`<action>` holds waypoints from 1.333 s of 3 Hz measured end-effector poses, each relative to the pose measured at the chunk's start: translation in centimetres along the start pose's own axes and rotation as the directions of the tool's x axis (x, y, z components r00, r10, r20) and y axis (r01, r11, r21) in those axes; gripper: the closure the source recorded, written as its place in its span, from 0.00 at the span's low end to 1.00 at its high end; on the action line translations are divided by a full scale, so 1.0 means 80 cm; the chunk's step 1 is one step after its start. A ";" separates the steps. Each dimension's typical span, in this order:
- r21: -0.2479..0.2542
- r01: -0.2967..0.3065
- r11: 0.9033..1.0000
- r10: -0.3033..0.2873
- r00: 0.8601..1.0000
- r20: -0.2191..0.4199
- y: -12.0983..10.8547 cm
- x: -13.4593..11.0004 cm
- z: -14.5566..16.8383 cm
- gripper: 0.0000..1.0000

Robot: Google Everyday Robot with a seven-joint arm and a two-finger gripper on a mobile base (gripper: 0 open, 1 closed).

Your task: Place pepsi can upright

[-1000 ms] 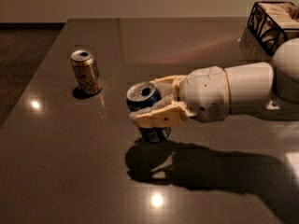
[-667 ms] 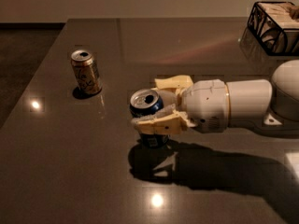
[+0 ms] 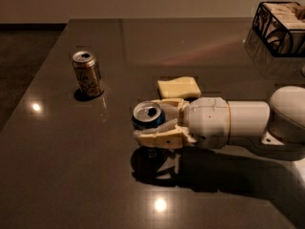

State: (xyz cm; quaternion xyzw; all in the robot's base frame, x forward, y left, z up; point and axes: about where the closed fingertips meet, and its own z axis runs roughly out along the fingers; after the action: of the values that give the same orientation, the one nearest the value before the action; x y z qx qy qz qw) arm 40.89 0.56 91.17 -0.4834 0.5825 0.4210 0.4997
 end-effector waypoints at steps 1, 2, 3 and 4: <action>0.000 -0.017 1.000 0.017 0.998 0.064 -0.001 0.009 0.003 0.52; -0.027 0.016 1.000 -0.014 0.997 0.070 0.003 0.011 0.006 0.29; -0.032 0.022 0.999 -0.019 0.997 0.070 0.004 0.010 0.008 0.05; -0.035 0.024 0.999 -0.021 0.997 0.069 0.005 0.010 0.010 0.00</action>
Offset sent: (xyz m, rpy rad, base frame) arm -0.0025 0.0011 -0.0153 0.0716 -0.0539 0.0589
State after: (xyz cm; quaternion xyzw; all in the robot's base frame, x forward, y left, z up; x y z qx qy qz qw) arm 40.57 1.28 90.30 -0.4840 0.5519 0.4422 0.5154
